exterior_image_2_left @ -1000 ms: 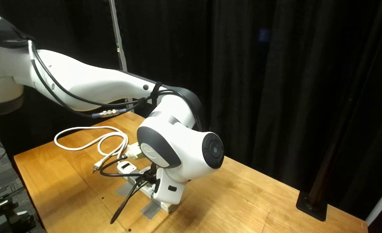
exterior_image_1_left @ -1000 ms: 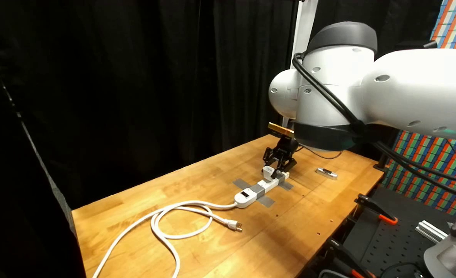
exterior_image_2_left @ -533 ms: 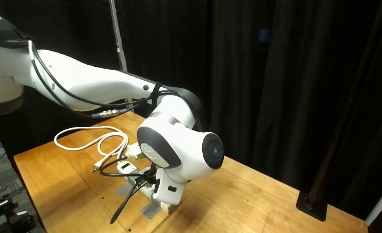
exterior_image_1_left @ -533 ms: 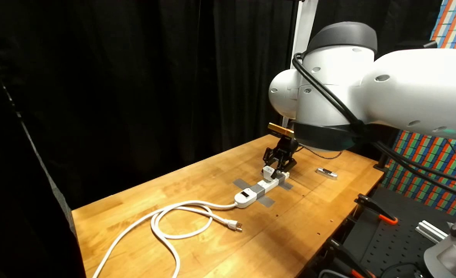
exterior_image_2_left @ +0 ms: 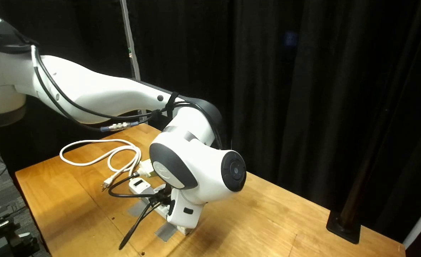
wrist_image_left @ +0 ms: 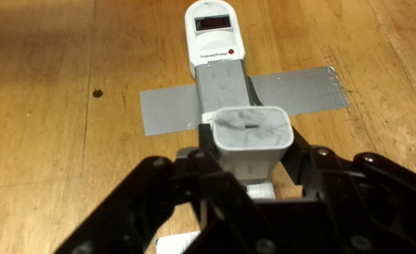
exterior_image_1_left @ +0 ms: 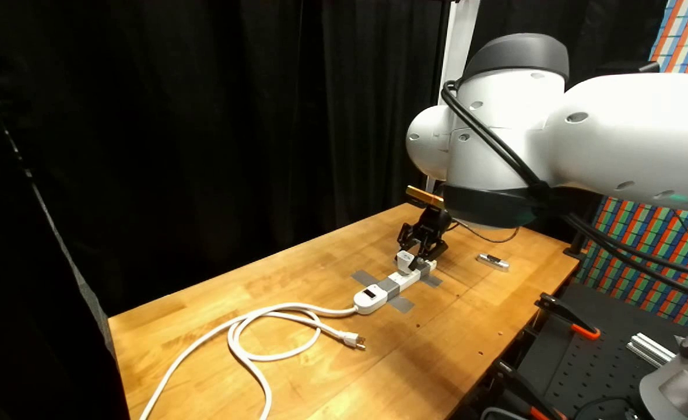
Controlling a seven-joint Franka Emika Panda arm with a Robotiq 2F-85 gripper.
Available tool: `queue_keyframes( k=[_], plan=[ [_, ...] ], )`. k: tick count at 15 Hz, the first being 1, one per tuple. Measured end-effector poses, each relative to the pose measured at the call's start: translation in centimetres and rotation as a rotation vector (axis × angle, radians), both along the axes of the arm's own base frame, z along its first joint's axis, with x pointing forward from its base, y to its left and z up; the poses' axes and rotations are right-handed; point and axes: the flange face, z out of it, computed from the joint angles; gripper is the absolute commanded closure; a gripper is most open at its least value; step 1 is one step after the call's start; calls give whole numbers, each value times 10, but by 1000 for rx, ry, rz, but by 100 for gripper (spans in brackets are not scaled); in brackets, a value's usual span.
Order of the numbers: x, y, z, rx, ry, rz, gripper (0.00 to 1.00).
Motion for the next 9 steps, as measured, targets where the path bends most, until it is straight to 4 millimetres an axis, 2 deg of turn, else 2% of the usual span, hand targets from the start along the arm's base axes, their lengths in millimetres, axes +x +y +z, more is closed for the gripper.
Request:
queue_keyframes(
  k=[9],
  plan=[
    [-4,-3,-5,8,4,-48,77]
  ],
)
